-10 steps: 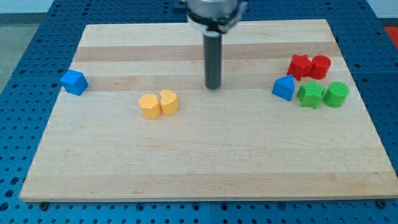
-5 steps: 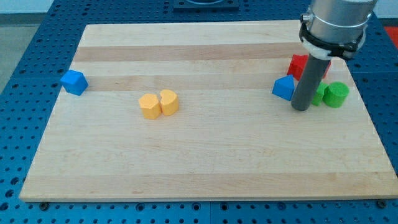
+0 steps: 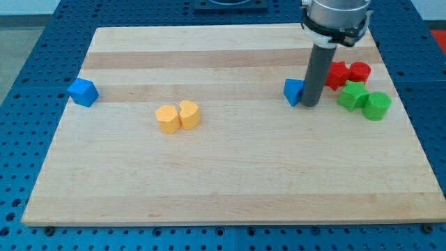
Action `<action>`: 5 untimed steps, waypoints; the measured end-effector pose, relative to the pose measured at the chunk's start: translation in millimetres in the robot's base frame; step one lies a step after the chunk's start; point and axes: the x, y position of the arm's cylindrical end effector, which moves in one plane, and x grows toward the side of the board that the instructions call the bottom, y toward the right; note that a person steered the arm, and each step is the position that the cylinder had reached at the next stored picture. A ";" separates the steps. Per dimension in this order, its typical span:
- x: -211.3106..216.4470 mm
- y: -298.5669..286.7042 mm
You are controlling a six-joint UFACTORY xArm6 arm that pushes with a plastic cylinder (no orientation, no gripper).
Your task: Push the blue triangle to the right of the blue cube
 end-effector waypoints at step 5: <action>-55.9 -78.0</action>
